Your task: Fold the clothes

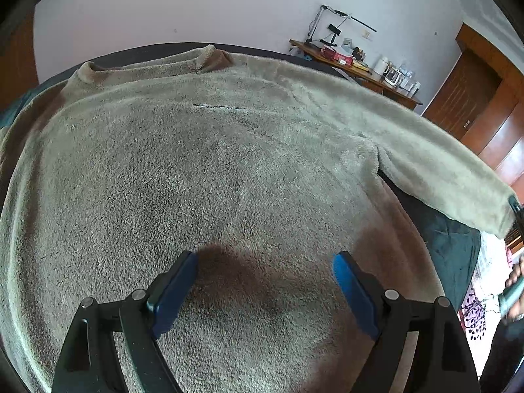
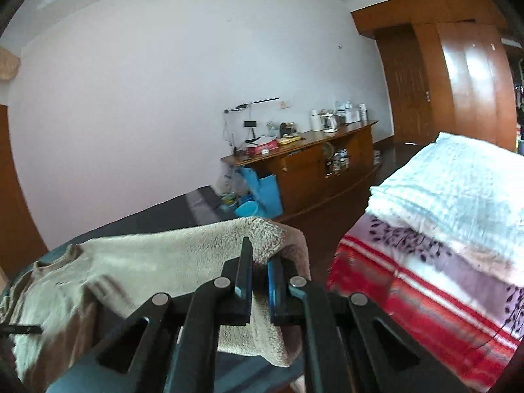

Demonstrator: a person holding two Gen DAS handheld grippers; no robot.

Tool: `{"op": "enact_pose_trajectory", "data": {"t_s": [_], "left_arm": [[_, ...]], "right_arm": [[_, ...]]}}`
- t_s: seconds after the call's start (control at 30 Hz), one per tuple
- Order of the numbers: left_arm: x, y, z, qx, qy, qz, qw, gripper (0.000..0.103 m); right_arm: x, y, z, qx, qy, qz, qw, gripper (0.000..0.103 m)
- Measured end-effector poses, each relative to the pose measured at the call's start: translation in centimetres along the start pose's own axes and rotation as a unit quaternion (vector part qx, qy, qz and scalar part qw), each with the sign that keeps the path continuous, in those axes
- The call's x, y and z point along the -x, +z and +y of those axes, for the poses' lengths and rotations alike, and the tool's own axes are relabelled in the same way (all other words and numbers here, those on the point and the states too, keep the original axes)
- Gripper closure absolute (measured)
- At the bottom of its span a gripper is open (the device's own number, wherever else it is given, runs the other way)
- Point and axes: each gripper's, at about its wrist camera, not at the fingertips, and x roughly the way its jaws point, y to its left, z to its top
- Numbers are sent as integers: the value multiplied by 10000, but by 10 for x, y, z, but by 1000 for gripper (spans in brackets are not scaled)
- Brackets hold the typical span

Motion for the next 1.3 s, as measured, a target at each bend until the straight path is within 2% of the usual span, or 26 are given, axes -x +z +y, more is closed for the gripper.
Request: {"op": "enact_pose_trajectory", "data": {"t_s": [0.13, 0.37, 0.6, 0.77, 0.9, 1.07, 1.2, 1.3], "left_arm": [[10, -3, 9, 104, -30, -68, 9999, 16], [28, -7, 37, 400, -29, -222, 9989, 16], [42, -18, 66, 613, -138, -358, 9974, 16], [62, -33, 98, 807, -174, -483, 9954, 16], [80, -44, 125, 934, -99, -598, 9938, 16], [100, -59, 163, 1282, -61, -803, 9885, 16], [105, -68, 182, 1529, -134, -903, 9840, 16], [107, -70, 186, 1567, -236, -956, 9827, 16]], "right_arm": [[-30, 12, -3, -525, 335, 340, 9975, 96], [-28, 28, 35, -845, 1145, 390, 9891, 96], [1, 38, 147, -134, 2258, 93, 9740, 96], [12, 29, 236, 318, 3009, 178, 9530, 96], [15, 11, 306, 577, 3529, 376, 9331, 96], [17, -36, 394, 1190, 4029, 894, 9031, 96], [13, -85, 452, 1819, 4156, 1408, 8800, 96], [5, -121, 474, 2207, 4100, 1774, 8670, 94]]}}
